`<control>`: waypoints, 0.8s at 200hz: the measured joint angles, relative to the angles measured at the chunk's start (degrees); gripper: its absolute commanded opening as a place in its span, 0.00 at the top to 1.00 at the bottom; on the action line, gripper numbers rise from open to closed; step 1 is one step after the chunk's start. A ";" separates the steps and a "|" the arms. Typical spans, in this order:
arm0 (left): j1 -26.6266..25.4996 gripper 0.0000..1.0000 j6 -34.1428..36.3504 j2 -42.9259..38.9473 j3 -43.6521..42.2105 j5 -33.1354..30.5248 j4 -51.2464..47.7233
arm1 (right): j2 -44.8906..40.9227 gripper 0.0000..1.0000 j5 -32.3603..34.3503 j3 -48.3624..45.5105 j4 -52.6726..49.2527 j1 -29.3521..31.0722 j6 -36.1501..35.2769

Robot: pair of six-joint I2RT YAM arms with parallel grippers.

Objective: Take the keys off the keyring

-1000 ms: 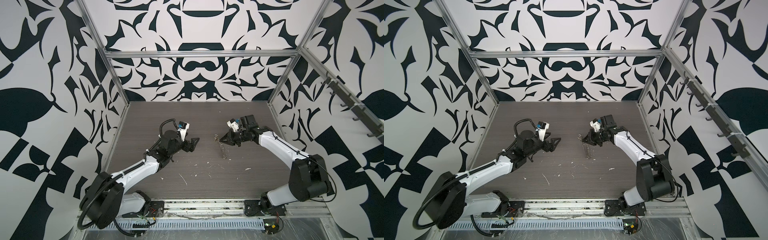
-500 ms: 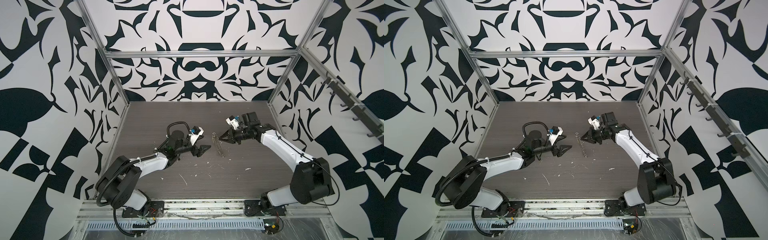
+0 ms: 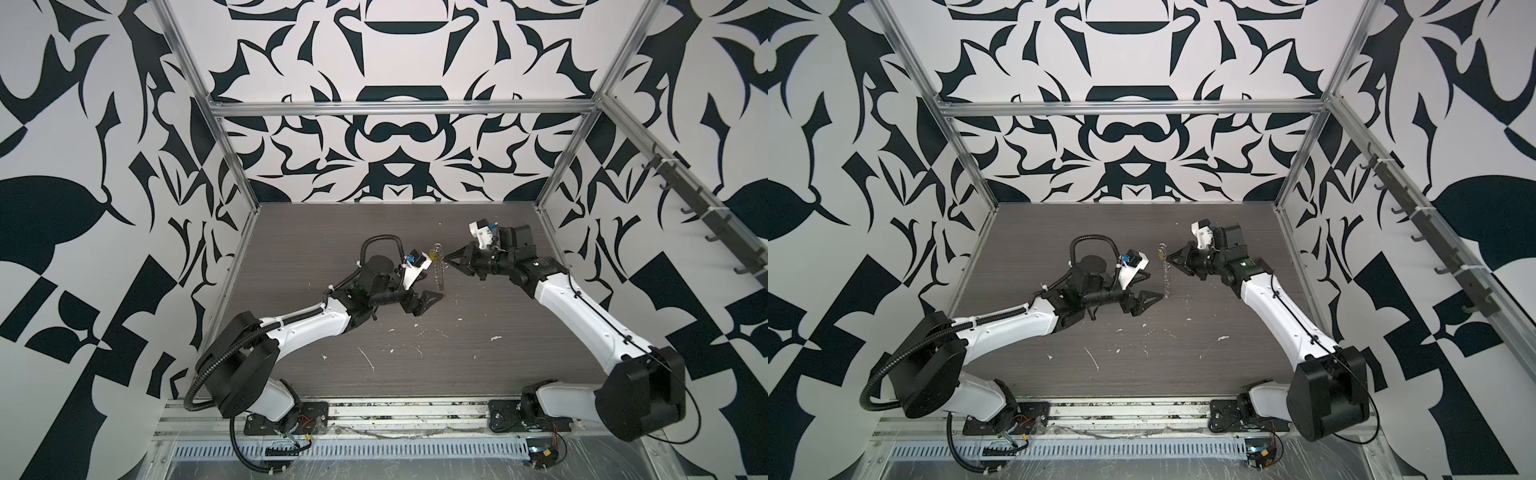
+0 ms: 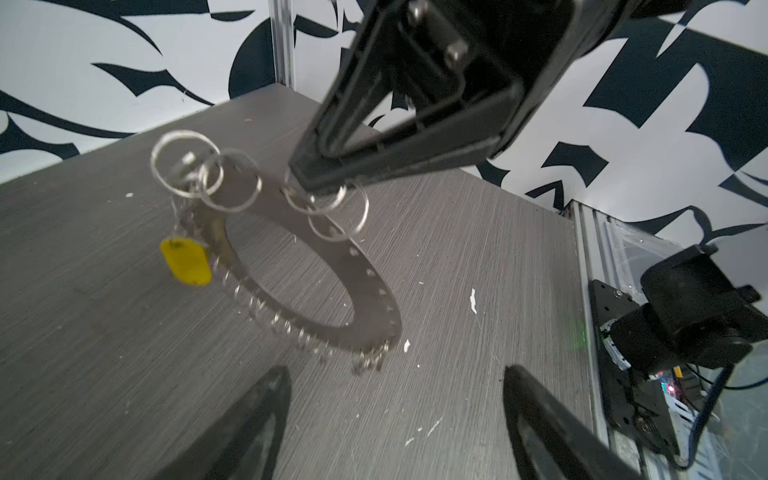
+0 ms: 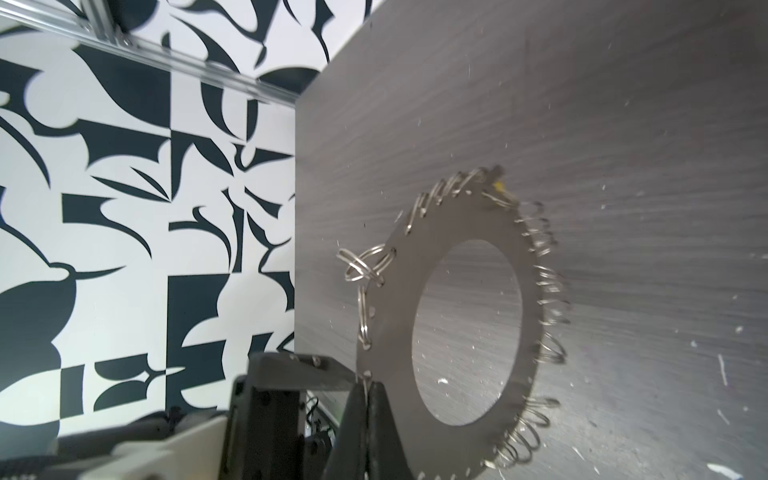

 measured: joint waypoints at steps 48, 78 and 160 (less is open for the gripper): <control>-2.16 0.16 -3.10 2.82 5.44 -6.10 -1.97 | -3.52 1.00 4.94 -4.07 5.40 0.02 5.42; -3.32 0.24 -6.38 5.53 8.81 -9.86 -2.01 | -5.75 1.00 7.32 -7.30 8.33 0.24 8.57; -4.00 0.73 -6.51 10.27 15.69 -14.82 -7.13 | -7.80 1.00 9.31 -7.85 11.13 1.31 11.04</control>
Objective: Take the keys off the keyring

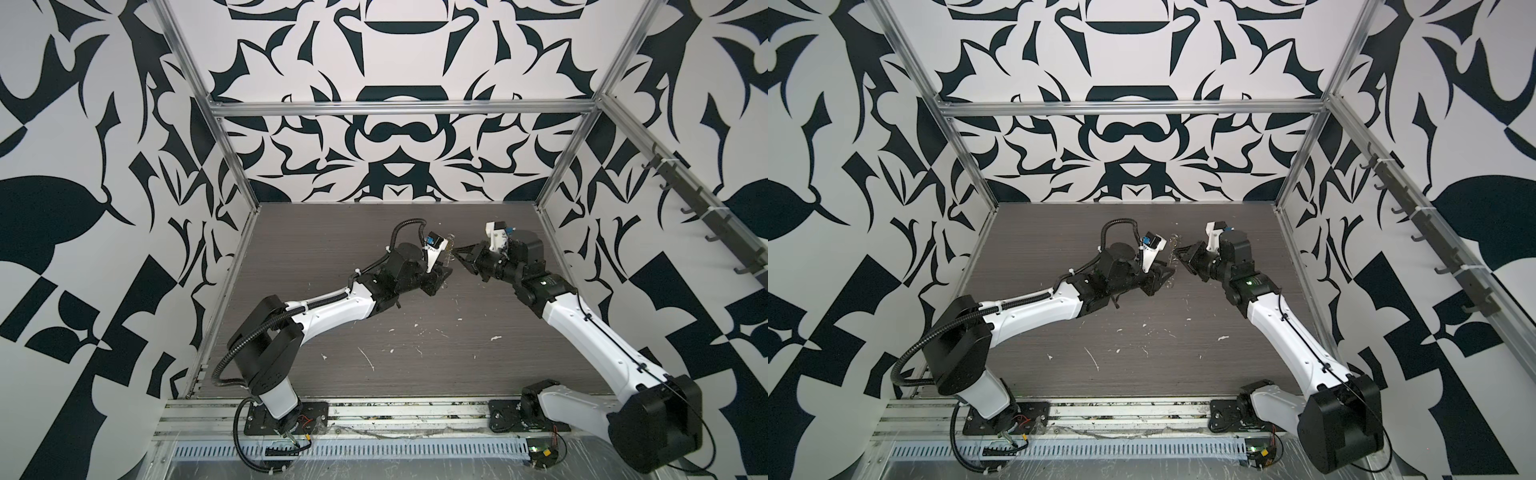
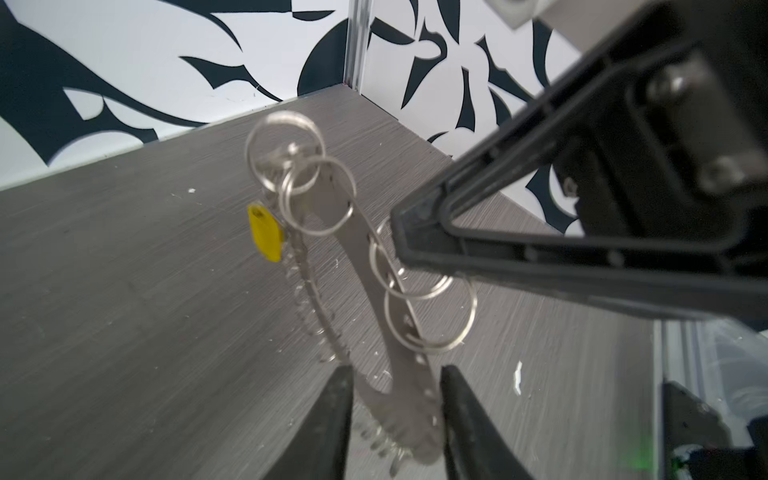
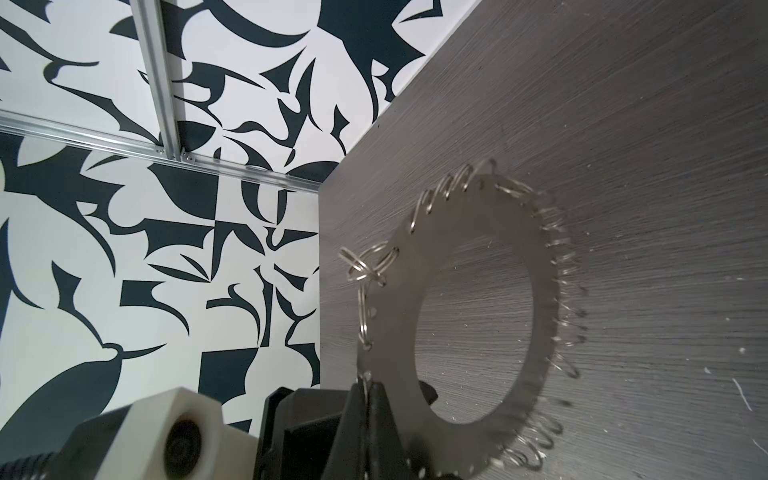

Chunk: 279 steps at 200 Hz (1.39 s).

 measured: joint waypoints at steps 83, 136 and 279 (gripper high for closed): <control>-0.31 1.00 10.14 -1.73 -0.17 -5.20 -2.95 | -1.66 0.77 -1.07 -0.87 0.44 0.24 -0.59; 1.68 1.00 17.62 -7.08 -5.01 -8.39 -3.26 | -4.31 0.48 -3.56 -0.79 1.07 0.24 -1.03; 8.66 1.00 65.55 -24.92 -24.92 -3.08 4.94 | -7.63 0.28 -12.59 -2.73 -1.07 -3.32 8.85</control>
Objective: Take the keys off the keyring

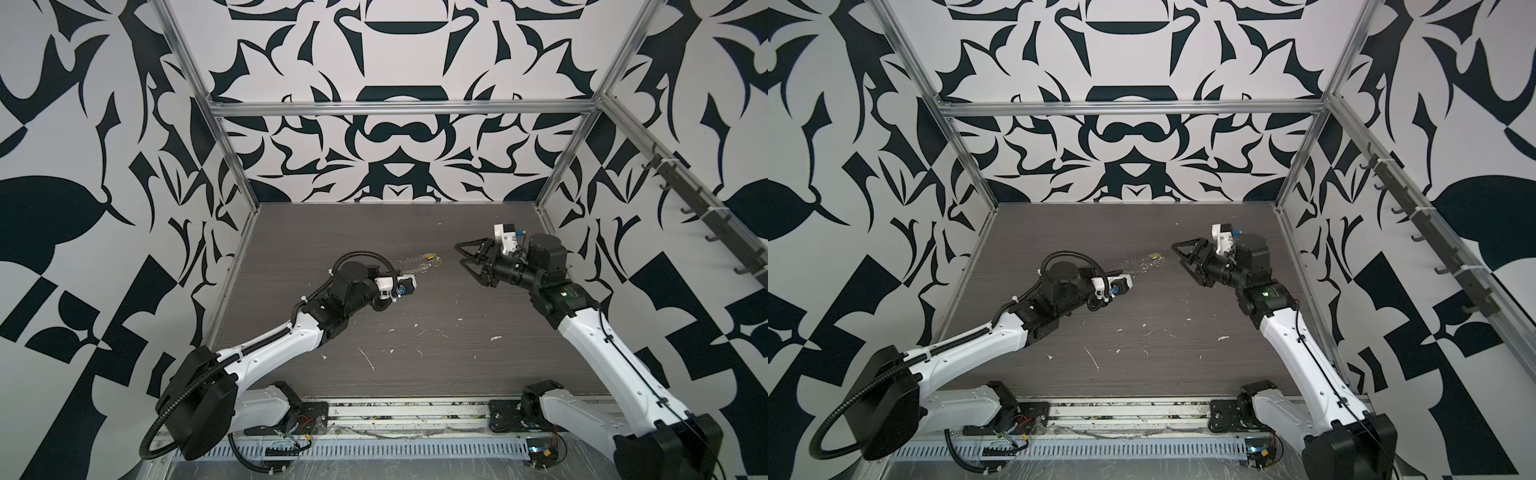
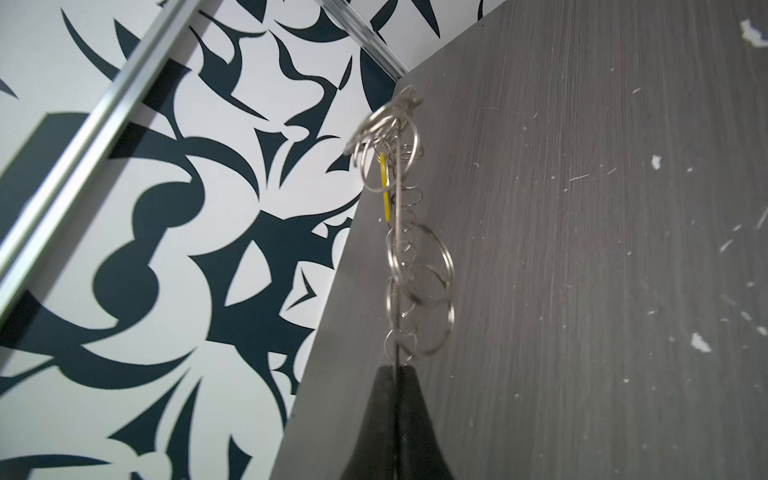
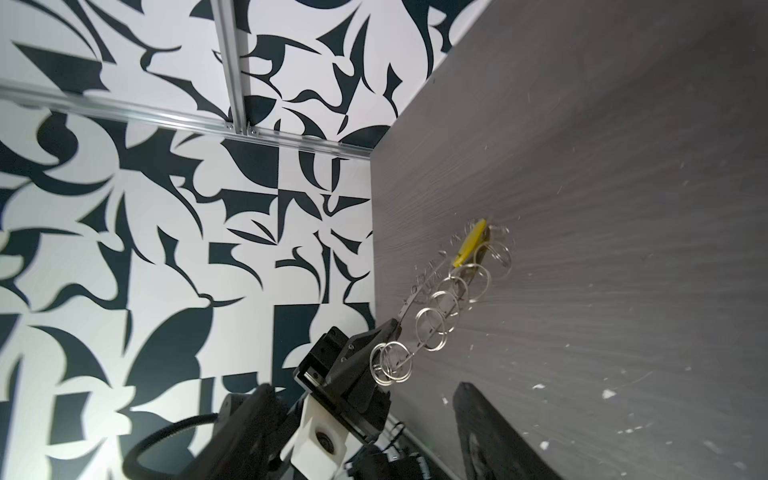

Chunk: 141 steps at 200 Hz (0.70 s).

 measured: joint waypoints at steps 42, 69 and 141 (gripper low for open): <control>0.00 1.00 11.93 -0.37 -2.56 -1.62 7.02 | 1.20 0.28 -3.15 -7.39 5.66 0.00 7.15; 0.00 1.00 17.09 -0.37 -3.10 -2.84 10.25 | 1.18 0.29 -4.70 -7.61 10.40 0.20 9.03; 0.00 1.00 19.87 -0.37 -3.13 -2.29 14.80 | 7.30 0.47 -5.46 -6.78 19.54 5.77 10.56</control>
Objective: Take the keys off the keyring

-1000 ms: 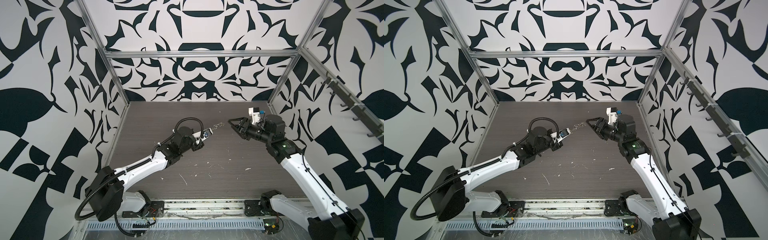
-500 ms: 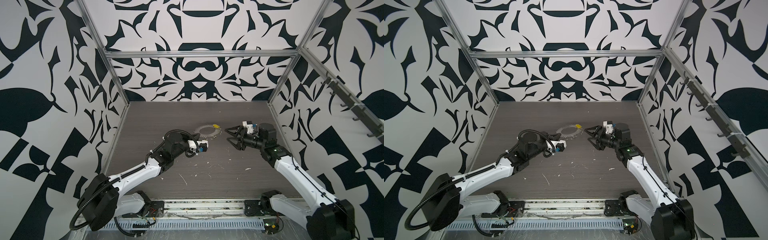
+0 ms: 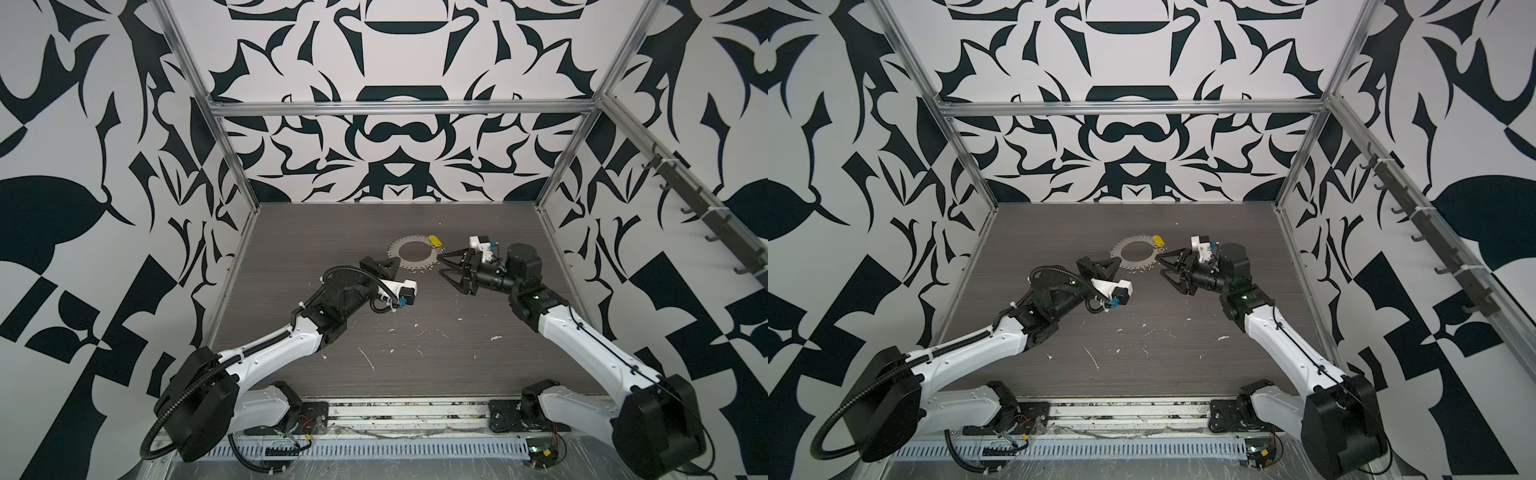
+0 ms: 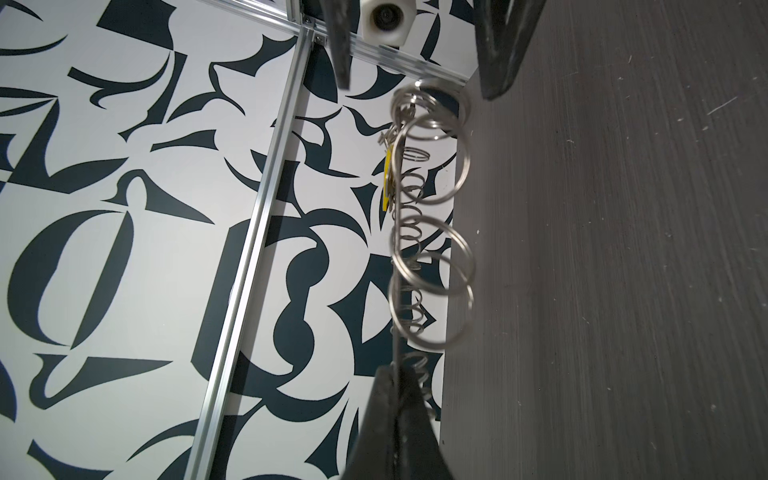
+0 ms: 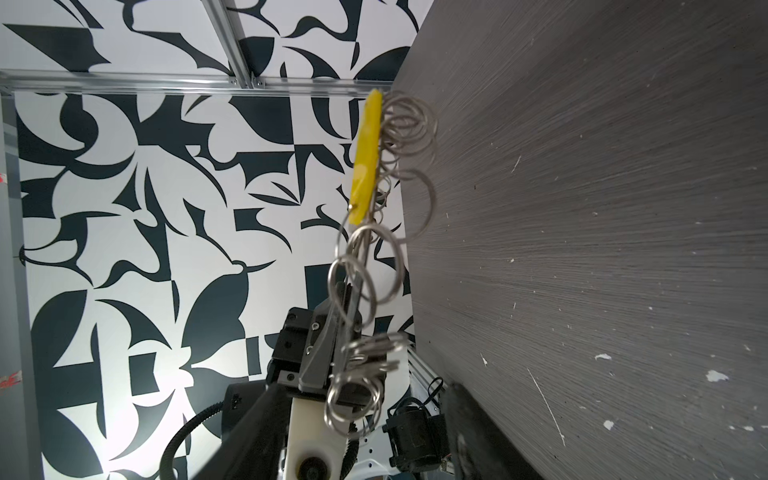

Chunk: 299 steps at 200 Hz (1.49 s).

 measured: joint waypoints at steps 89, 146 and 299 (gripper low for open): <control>0.17 0.45 3.39 -2.58 0.74 0.24 -3.34 | 5.42 1.00 1.38 0.04 10.97 3.48 6.91; 0.15 0.16 -7.39 -10.21 5.20 0.57 -13.51 | 18.93 1.00 8.15 -3.26 46.45 2.43 24.94; 0.15 0.23 -41.75 -18.14 22.25 -1.14 -34.91 | 22.05 1.00 1.88 13.51 33.00 1.84 12.20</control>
